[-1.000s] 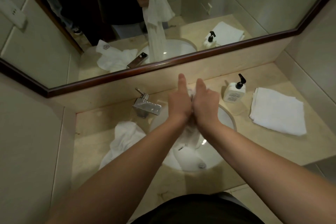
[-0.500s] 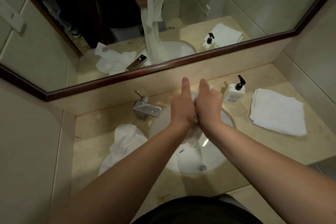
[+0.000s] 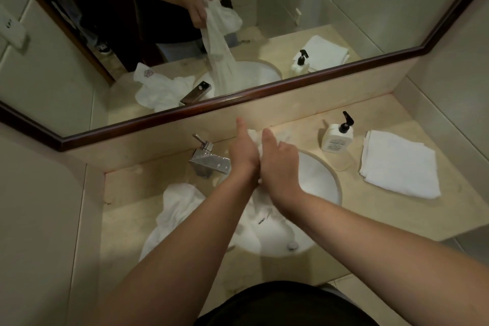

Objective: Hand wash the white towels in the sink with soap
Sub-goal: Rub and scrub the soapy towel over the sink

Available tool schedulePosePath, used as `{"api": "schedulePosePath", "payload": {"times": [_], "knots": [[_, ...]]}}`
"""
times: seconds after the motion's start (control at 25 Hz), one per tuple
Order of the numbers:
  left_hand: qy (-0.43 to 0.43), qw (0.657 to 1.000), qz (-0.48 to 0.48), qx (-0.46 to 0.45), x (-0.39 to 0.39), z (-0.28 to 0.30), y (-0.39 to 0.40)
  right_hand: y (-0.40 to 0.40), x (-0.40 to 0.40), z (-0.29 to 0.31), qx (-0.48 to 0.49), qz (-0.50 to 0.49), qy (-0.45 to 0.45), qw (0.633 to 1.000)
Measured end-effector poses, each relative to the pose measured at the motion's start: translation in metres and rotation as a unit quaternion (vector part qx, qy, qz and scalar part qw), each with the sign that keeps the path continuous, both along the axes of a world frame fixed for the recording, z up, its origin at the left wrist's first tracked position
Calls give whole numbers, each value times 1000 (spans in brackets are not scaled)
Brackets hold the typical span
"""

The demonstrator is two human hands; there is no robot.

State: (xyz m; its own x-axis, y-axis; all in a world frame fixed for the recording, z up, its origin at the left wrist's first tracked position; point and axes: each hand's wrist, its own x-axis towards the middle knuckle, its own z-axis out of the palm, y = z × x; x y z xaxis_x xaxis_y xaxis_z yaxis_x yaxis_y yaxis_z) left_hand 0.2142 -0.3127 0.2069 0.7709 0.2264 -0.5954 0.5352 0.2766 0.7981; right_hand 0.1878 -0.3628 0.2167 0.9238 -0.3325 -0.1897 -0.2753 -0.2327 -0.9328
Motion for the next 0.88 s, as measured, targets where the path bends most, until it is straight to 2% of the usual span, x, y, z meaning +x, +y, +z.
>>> {"api": "schedulePosePath", "payload": {"times": [0.08,0.16,0.2,0.24,0.32,0.48,0.6,0.68,0.8,0.88], "knots": [[-25,998,-43,24,-2,-2,-4,-8,18,2,-79,4,21,997],[-48,995,-67,55,-8,4,-9,-13,32,4,-54,-39,37,997],[-44,997,-55,43,-4,4,-6,-9,27,6,-34,-22,22,999],[-27,999,-27,11,1,3,1,-2,17,4,-62,28,1,998],[11,999,18,-31,8,-2,14,13,-2,2,-6,49,9,999],[-37,998,-52,30,-2,-4,2,0,34,8,20,-73,30,997],[-7,1000,13,7,6,1,10,12,9,1,27,-15,23,999],[11,999,17,-29,7,1,13,14,-1,-5,30,18,31,999],[-7,999,-44,2,-9,-3,-2,-6,30,-2,53,-88,45,994],[-12,999,-34,6,-5,2,1,-3,24,-2,47,-74,25,996]]}}
